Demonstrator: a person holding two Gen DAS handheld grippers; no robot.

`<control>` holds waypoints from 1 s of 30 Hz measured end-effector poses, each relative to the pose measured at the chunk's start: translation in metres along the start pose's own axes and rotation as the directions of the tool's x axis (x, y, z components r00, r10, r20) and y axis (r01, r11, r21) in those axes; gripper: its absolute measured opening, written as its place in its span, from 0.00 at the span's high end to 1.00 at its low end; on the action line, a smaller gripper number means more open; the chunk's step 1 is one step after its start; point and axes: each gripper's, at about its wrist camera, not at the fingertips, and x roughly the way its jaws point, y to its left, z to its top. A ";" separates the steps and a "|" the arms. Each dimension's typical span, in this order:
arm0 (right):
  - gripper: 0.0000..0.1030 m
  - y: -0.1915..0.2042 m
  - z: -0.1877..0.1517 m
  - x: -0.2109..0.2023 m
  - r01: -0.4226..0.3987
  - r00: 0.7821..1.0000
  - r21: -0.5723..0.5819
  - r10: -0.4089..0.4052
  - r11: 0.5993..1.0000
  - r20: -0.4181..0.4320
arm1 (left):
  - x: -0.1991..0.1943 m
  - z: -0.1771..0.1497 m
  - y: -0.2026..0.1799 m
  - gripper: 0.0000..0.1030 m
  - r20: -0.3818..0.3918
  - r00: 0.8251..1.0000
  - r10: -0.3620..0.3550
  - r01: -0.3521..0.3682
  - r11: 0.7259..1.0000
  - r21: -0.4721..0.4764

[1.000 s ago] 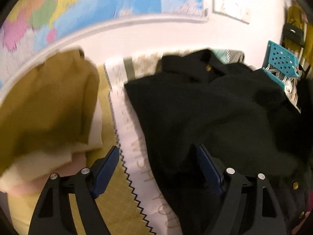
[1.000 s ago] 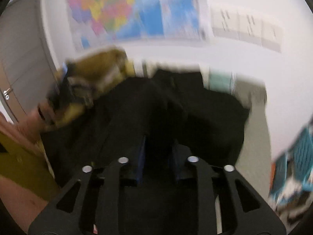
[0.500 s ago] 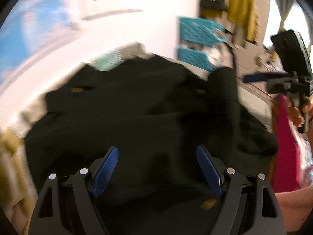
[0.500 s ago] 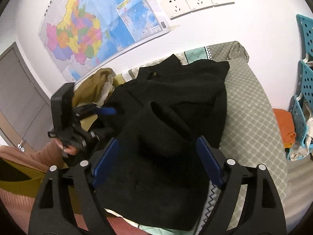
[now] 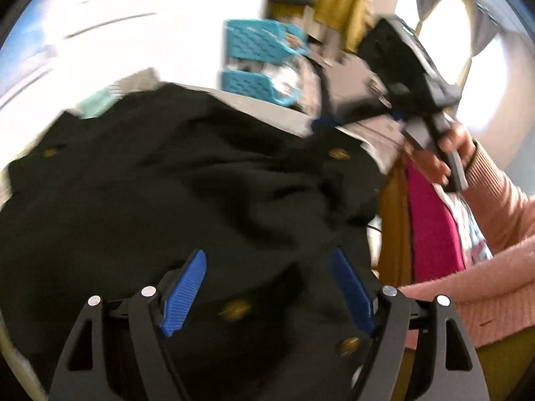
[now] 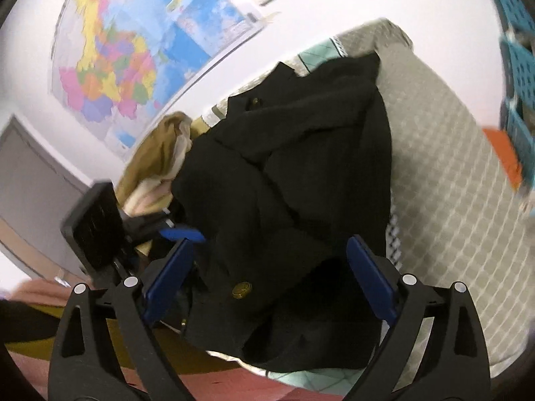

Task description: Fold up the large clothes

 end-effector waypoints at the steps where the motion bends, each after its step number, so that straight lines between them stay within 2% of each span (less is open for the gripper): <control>1: 0.11 0.005 0.004 0.002 0.014 1.000 -0.028 -0.014 1.000 -0.001 | -0.008 -0.001 0.007 0.23 0.021 0.999 0.031 -0.031 0.999 -0.022; 3: 0.12 0.017 0.015 0.009 0.055 0.998 -0.101 -0.056 0.993 -0.007 | -0.030 -0.005 0.031 0.21 0.068 0.990 0.127 -0.120 0.988 -0.092; 5: 0.17 0.034 0.027 0.030 0.080 0.995 -0.210 -0.092 0.974 -0.047 | -0.045 -0.011 0.053 0.21 0.079 0.968 0.238 -0.224 0.963 -0.151; 7: 0.21 0.044 0.035 0.057 0.101 0.986 -0.283 -0.134 0.954 -0.096 | -0.055 -0.018 0.081 0.21 0.057 0.935 0.350 -0.329 0.917 -0.227; 9: 0.26 0.051 0.040 0.086 0.107 0.974 -0.337 -0.166 0.935 -0.153 | -0.058 -0.027 0.101 0.21 0.025 0.912 0.409 -0.385 0.875 -0.292; 12: 0.39 0.055 0.042 0.125 0.088 0.950 -0.386 -0.193 0.918 -0.245 | -0.054 -0.038 0.124 0.21 -0.028 0.875 0.484 -0.462 0.814 -0.352; 15: 0.64 0.061 0.039 0.147 0.102 0.916 -0.460 -0.264 0.882 -0.303 | -0.050 -0.054 0.139 0.21 -0.090 0.849 0.521 -0.513 0.772 -0.376; 16: 0.84 0.066 0.040 0.148 0.089 0.912 -0.489 -0.268 0.868 -0.311 | -0.046 -0.056 0.140 0.21 -0.105 0.844 0.525 -0.523 0.764 -0.379; 17: 0.92 0.072 0.043 0.146 0.089 0.908 -0.520 -0.284 0.850 -0.308 | -0.044 -0.060 0.143 0.20 -0.114 0.844 0.524 -0.523 0.759 -0.387; 20: 0.93 0.093 0.059 0.131 0.158 0.905 -0.620 -0.364 0.768 -0.219 | -0.047 -0.067 0.153 0.19 -0.112 0.849 0.517 -0.509 0.741 -0.439; 21: 0.93 0.100 0.067 0.125 0.180 0.906 -0.651 -0.382 0.737 -0.182 | -0.051 -0.070 0.156 0.19 -0.107 0.846 0.523 -0.508 0.728 -0.460; 22: 0.93 0.110 0.079 0.118 0.228 0.901 -0.689 -0.417 0.688 -0.118 | -0.052 -0.072 0.158 0.19 -0.103 0.842 0.530 -0.507 0.710 -0.489; 23: 0.93 0.119 0.091 0.112 0.255 0.902 -0.705 -0.426 0.662 -0.074 | -0.053 -0.072 0.160 0.19 -0.106 0.840 0.531 -0.506 0.700 -0.503; 24: 0.93 0.124 0.101 0.108 0.256 0.908 -0.711 -0.416 0.655 -0.056 | -0.054 -0.072 0.162 0.19 -0.109 0.833 0.543 -0.514 0.685 -0.516; 26: 0.93 0.140 0.119 0.104 0.326 0.896 -0.751 -0.440 0.574 0.053 | -0.064 -0.071 0.161 0.19 -0.086 0.809 0.581 -0.530 0.659 -0.534; 27: 0.93 0.146 0.125 0.107 0.375 0.878 -0.777 -0.464 0.505 0.121 | -0.069 -0.068 0.159 0.19 -0.070 0.794 0.604 -0.540 0.648 -0.537; 29: 0.92 0.144 0.135 0.117 0.415 0.859 -0.780 -0.484 0.467 0.168 | -0.077 -0.064 0.158 0.19 -0.056 0.778 0.626 -0.547 0.631 -0.550; 30: 0.91 0.136 0.141 0.128 0.417 0.856 -0.774 -0.491 0.477 0.158 | -0.079 -0.062 0.157 0.19 -0.048 0.783 0.620 -0.538 0.637 -0.552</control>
